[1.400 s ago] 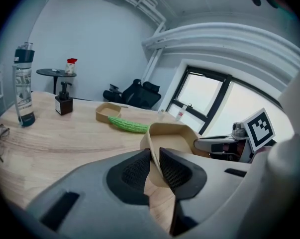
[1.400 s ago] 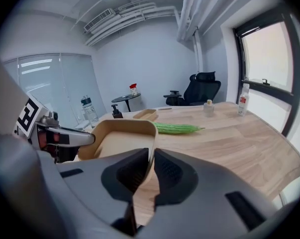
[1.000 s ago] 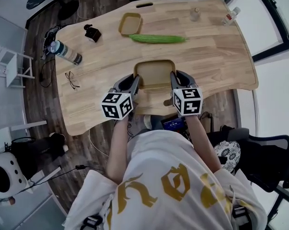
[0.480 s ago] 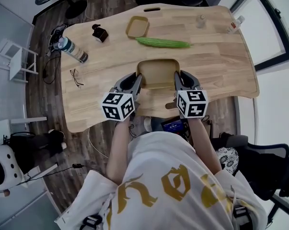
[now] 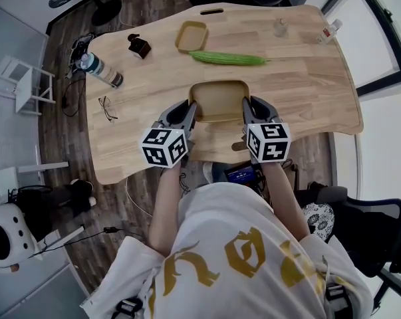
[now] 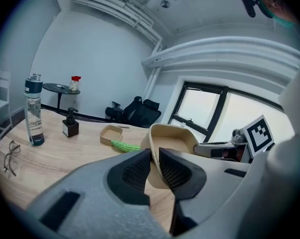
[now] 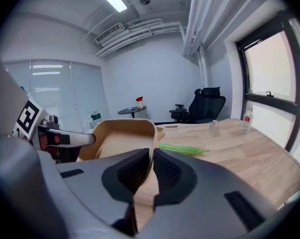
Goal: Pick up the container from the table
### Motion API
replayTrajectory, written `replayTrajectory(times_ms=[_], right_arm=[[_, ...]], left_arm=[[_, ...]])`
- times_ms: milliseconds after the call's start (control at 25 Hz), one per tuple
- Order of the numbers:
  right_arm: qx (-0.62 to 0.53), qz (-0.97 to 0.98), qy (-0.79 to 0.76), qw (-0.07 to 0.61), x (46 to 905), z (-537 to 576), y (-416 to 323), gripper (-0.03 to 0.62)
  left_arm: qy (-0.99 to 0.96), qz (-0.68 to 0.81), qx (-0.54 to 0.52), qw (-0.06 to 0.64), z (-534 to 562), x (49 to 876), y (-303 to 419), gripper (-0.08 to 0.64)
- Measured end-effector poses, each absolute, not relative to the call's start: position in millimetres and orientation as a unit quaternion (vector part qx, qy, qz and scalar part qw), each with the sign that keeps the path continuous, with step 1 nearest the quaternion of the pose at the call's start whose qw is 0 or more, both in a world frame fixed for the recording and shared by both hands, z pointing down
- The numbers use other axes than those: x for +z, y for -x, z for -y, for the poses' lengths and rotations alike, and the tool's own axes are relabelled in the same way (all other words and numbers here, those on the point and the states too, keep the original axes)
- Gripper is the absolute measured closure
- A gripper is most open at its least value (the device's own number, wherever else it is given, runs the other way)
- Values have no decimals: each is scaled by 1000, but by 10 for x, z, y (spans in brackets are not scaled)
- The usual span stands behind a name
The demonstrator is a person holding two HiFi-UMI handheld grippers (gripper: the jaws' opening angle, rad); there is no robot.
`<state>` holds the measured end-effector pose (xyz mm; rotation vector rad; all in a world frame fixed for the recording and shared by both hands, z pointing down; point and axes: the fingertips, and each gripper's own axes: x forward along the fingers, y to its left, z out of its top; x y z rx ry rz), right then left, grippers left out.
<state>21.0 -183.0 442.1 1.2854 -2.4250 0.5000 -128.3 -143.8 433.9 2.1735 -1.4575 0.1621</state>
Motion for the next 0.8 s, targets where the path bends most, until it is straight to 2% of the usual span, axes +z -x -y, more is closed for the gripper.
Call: replayTrajectory(times_ms=[800], right_arm=[[185, 859, -443, 178, 4501, 1907, -66, 560]], left_arm=[[-795, 543, 57, 265, 1495, 4421, 1419, 503]])
